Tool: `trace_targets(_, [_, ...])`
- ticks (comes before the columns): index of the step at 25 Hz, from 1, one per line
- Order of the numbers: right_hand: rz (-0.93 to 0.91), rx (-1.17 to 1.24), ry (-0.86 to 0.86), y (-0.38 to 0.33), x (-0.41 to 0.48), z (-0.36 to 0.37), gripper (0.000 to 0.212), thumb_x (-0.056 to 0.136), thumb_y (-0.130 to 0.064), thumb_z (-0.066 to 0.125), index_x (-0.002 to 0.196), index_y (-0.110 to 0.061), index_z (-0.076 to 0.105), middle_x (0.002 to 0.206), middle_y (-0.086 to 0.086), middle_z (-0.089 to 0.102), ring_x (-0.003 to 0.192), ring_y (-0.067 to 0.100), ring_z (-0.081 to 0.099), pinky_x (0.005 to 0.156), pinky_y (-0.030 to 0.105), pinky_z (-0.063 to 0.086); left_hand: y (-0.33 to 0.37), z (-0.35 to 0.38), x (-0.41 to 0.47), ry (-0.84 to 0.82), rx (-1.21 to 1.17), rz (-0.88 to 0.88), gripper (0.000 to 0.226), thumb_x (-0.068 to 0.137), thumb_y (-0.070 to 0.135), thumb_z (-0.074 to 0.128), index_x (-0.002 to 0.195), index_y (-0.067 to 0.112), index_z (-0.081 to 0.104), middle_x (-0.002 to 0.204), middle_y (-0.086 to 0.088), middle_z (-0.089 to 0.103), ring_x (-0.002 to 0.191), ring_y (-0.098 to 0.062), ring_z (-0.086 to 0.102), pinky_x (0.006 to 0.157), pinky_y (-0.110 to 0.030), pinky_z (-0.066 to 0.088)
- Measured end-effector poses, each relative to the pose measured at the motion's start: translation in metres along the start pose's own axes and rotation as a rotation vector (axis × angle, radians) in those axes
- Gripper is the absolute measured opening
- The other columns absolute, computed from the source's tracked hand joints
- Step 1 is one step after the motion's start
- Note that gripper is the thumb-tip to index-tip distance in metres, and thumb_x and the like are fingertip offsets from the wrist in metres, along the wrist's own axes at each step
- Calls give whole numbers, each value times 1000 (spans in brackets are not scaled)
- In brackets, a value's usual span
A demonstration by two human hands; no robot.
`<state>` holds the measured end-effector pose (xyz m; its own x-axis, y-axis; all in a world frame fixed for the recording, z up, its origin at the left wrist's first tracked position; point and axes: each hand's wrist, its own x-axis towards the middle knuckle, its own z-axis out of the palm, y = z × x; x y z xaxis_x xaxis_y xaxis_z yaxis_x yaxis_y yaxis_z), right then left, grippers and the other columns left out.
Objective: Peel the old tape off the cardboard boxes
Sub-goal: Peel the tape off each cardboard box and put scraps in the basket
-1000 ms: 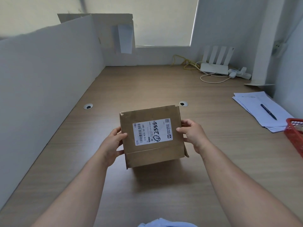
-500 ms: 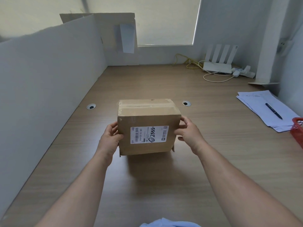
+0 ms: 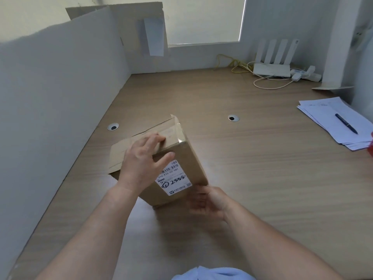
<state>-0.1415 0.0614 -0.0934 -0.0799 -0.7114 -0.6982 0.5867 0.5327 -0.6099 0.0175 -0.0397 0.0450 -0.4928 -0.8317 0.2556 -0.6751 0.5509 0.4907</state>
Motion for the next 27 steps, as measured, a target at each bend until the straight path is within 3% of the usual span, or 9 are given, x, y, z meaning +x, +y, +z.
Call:
trace_targets(4, [339, -493, 67, 1, -10, -32, 30, 99, -26, 43, 88, -3, 58, 83, 13, 64, 65, 21, 65, 52, 28, 53, 9, 21, -3, -120, 158, 199, 51, 80, 55, 65, 124, 32, 56, 139, 13, 47, 128, -14, 37, 110, -33, 18])
trace_targets(7, [297, -716, 227, -28, -25, -52, 34, 100, -26, 40, 73, -10, 53, 63, 6, 60, 41, 11, 55, 40, 18, 39, 10, 25, -2, -116, 180, 251, 59, 76, 60, 66, 128, 33, 55, 135, 11, 48, 127, -16, 34, 106, -33, 20])
trace_targets(10, [-130, -510, 375, -69, -34, -53, 22, 93, -18, 50, 73, -11, 56, 65, 6, 59, 45, 12, 50, 43, 18, 34, 9, 24, 3, -178, 247, 241, 82, 75, 70, 61, 143, 30, 41, 140, 7, 41, 130, -19, 26, 108, -37, 17])
trace_targets(14, [-460, -382, 254, -112, -38, -19, 15, 92, -19, 52, 88, -11, 64, 83, 4, 65, 71, 14, 57, 62, 27, 46, 12, 22, 15, -277, 258, 236, 86, 69, 84, 49, 139, 35, 42, 145, 5, 32, 135, -18, 18, 112, -39, 11])
trace_targets(18, [-510, -322, 77, -132, -30, 9, 29, 94, -21, 46, 110, -7, 67, 102, 8, 67, 93, 18, 60, 84, 36, 47, 10, 23, 18, -399, 214, 229, 94, 57, 95, 34, 134, 41, 39, 161, 5, 3, 147, -12, -7, 118, -43, -9])
trace_targets(22, [-474, -343, 0, -139, -20, 15, 31, 90, -14, 40, 94, -18, 71, 91, 1, 68, 89, 15, 59, 82, 33, 41, 8, 25, 23, -401, 263, 286, 95, 57, 94, 32, 134, 38, 34, 158, 6, 15, 146, -11, 5, 118, -43, -5])
trace_targets(27, [-536, -285, 0, -147, -16, 3, 17, 88, -5, 55, 83, -14, 68, 81, 0, 69, 83, 15, 62, 80, 36, 47, 6, 27, 29, -401, 256, 304, 89, 62, 90, 41, 134, 38, 30, 152, 8, 18, 145, -11, 9, 116, -37, -11])
